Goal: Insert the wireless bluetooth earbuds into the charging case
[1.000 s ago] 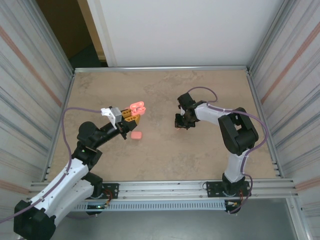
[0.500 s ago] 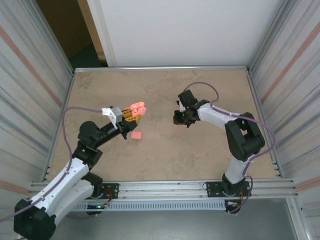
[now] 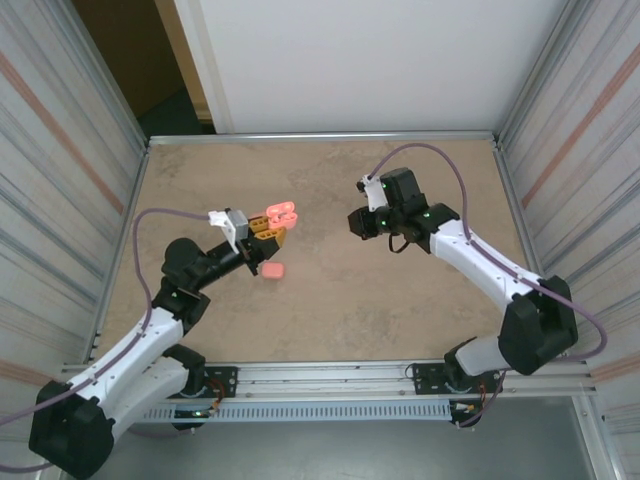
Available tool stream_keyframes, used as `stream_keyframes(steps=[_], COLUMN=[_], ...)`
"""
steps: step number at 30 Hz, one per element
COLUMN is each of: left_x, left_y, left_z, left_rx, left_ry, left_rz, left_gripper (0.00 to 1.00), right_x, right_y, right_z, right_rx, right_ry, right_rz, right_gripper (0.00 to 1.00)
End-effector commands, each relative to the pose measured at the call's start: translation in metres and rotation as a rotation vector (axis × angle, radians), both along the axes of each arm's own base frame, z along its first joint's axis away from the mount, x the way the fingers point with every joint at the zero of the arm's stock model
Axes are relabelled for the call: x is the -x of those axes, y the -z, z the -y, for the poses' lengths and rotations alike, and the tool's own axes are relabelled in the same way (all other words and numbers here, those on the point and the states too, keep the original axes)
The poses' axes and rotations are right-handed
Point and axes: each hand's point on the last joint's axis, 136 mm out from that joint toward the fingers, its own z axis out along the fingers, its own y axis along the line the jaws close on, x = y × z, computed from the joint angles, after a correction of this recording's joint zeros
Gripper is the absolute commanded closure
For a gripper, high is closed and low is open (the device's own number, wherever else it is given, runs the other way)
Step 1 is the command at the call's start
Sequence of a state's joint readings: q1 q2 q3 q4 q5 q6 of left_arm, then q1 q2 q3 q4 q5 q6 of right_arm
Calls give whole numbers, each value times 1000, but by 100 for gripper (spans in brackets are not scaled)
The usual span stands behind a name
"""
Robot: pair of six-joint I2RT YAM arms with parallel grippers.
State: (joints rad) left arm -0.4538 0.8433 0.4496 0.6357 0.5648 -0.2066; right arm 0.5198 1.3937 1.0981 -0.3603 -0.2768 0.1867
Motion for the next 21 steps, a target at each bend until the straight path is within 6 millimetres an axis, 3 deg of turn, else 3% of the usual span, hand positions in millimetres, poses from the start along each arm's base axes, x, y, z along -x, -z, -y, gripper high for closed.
stream_keyframes(steps=[1,11,21], left_x=[6,5,4], left_y=[-13,-14,-17], left_z=[5,14,17], left_rx=[49,72,92], left_ry=[50,110,140], left_rz=[29,-1,-8], left_gripper=[100,100,100], right_x=[14,33,50], right_y=[-29,-95,-144], right_z=[-11,-18,-27], right_rx=[-46,-126,-189], right_ry=[-111,-220,-334], right_rz=[108,310,452], right_gripper=[84,83,83])
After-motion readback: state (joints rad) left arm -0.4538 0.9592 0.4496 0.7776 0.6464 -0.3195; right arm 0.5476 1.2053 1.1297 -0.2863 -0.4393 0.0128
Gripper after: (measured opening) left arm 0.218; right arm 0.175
